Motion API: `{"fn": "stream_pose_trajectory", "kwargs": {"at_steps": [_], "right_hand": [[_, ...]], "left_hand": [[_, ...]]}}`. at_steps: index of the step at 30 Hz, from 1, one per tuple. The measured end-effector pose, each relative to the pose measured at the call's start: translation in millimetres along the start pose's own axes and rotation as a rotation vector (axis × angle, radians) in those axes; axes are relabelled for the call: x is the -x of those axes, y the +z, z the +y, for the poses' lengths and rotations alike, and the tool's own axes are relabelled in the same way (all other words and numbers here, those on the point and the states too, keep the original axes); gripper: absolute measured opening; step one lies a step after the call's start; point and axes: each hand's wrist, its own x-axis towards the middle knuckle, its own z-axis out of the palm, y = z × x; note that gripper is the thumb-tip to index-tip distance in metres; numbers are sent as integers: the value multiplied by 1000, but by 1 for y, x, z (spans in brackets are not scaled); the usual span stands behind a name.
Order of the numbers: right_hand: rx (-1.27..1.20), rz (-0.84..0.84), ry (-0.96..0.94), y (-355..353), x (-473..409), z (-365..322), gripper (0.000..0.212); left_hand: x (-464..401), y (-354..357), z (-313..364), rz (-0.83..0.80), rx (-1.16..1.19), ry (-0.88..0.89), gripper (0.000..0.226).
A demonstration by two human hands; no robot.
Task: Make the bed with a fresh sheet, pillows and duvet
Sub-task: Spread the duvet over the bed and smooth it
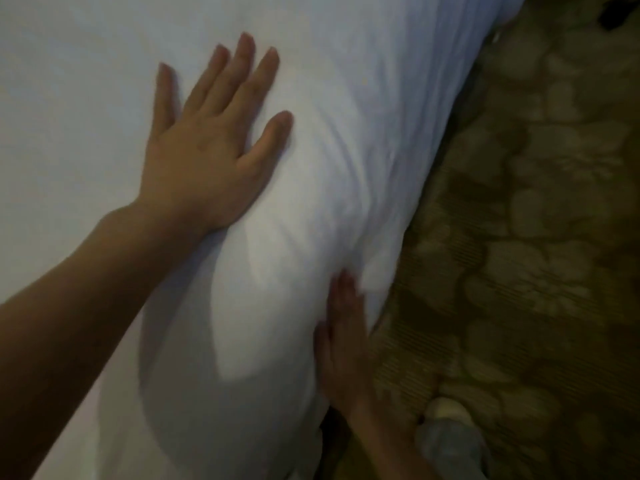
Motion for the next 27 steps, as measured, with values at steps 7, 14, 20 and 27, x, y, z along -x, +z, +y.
{"fn": "stream_pose_trajectory", "kwargs": {"at_steps": [7, 14, 20, 27], "right_hand": [[-180, 188, 902, -20, -47, 59, 60], [-144, -85, 248, -8, -109, 18, 51], [-114, -47, 1142, -28, -143, 92, 58], [-266, 278, 92, -58, -224, -20, 48]], "left_hand": [[-7, 12, 8, 66, -21, -28, 58], [-9, 13, 8, 11, -36, -21, 60], [-13, 20, 2, -4, -60, -9, 61], [-15, 18, 0, -18, -69, -1, 60]]}}
